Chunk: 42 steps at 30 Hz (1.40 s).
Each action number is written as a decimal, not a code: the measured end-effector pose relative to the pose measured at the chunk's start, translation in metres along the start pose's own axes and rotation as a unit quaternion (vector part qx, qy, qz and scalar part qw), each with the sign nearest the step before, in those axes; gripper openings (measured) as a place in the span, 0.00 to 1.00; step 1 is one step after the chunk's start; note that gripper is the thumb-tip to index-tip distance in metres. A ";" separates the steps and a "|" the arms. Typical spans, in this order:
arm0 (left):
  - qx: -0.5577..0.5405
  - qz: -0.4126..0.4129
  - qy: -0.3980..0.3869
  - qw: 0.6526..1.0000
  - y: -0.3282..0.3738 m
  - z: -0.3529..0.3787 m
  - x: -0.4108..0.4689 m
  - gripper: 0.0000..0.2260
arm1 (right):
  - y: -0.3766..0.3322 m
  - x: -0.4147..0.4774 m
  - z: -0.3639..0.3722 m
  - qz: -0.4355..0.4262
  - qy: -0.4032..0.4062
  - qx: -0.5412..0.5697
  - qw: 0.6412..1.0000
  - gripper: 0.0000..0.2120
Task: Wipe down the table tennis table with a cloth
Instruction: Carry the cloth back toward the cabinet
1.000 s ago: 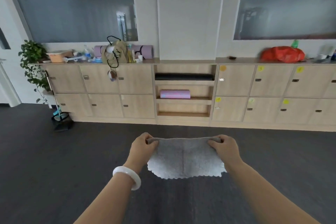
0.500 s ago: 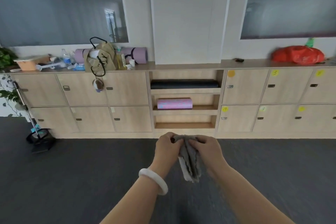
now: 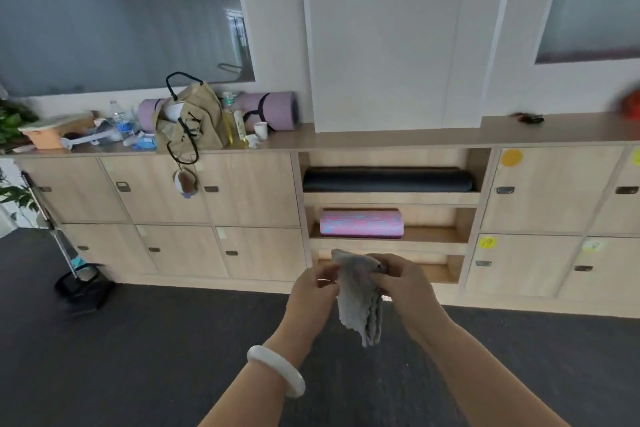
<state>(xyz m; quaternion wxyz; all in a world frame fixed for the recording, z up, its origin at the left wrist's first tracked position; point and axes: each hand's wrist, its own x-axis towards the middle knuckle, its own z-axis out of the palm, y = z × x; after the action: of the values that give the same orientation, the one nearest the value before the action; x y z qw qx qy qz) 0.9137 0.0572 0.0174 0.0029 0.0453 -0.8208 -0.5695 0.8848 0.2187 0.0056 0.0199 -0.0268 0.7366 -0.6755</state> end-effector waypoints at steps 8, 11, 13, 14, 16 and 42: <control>-0.189 -0.013 -0.088 0.978 -0.025 -0.038 0.201 0.13 | -0.008 0.198 0.001 0.013 -0.057 0.102 0.993 0.21; -0.213 -0.011 -0.086 0.973 -0.025 -0.050 0.281 0.13 | -0.013 0.270 0.006 0.031 -0.062 0.116 0.991 0.20; -0.201 -0.002 -0.066 0.977 -0.020 -0.055 0.333 0.13 | -0.015 0.313 0.012 0.061 -0.072 0.111 0.989 0.18; -0.189 0.013 -0.061 0.980 -0.016 -0.057 0.358 0.12 | -0.014 0.333 0.015 0.072 -0.068 0.103 0.990 0.17; -0.152 0.057 -0.061 0.985 -0.008 -0.058 0.409 0.07 | -0.012 0.378 0.022 0.078 -0.020 0.066 0.995 0.16; -0.217 -0.125 -0.003 0.968 0.003 -0.071 0.916 0.18 | 0.014 0.921 0.046 0.126 0.121 -0.038 0.984 0.15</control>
<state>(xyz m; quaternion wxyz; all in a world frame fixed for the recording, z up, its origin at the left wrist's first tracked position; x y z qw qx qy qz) 0.0052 -0.0789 0.0022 -0.0611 0.1440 -0.6656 -0.7297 -0.0309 0.1132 -0.0058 0.0142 0.1472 0.7565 -0.6371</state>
